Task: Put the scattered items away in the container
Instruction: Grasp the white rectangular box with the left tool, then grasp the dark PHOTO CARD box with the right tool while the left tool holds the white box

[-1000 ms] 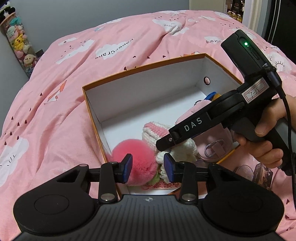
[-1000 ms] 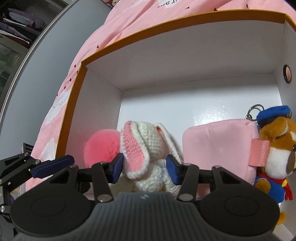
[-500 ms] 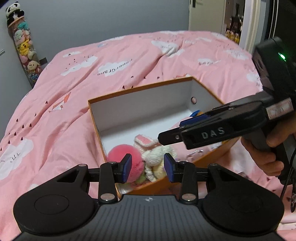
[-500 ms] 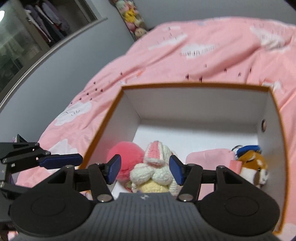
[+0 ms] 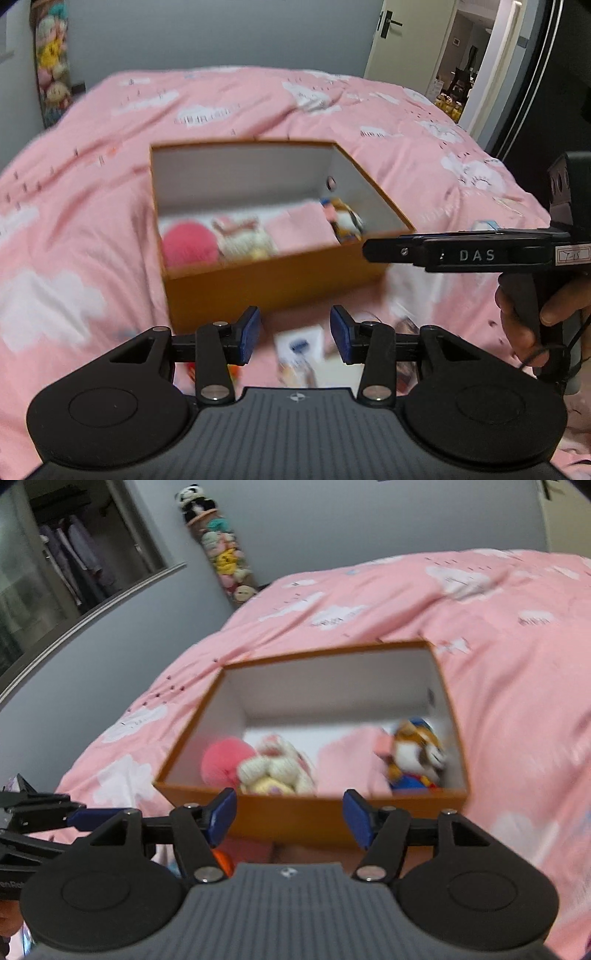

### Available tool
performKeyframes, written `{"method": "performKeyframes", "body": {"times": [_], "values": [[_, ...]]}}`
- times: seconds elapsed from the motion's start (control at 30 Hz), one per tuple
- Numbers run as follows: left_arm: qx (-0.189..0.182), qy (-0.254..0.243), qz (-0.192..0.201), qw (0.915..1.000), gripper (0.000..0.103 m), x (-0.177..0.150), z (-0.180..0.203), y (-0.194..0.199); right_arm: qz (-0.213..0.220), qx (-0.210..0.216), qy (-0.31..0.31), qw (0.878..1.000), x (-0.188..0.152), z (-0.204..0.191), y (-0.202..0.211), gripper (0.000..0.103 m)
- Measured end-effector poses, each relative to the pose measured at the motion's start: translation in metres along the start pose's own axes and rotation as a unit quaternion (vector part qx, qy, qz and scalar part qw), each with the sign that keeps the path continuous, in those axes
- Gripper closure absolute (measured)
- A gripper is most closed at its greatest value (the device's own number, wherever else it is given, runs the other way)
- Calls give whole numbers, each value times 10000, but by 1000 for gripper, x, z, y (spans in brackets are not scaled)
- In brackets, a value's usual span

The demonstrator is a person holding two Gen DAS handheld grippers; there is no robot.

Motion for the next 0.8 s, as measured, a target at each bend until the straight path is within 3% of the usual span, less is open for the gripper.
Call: {"method": "performKeyframes", "body": {"times": [0.23,0.33,0.53,0.63,0.8], "values": [[-150,313,-470,9983,53,-42,11,-14,-395,-699,-63,9968,-39,31,28,36],[-163,523,-682,9962,45,-58,13,-21,-640,-934,-249,9933,-53,46,33,37],[-202,1098,-1094,9877,44,-86,7,-37,-1137,-991,-843,9850,-82,67,35,37],[-283,1259,-1279,9834,43,-96,8,-45,-1421,-1021,-1173,9776,-97,75,30,44],[-362,1501,-1510,9764,43,-110,7,-56,-1658,-1187,-1476,9678,-110,87,23,43]]}}
Point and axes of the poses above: each gripper's, at about its wrist camera, not at the fingertips, and y roughly against the way its jaws point, z to its right, x to its top, the point moved 4 cm from there along -y, roughly the way its jaws point, and after that the axes turned 11 degrees about z, right-handed, at the moved point
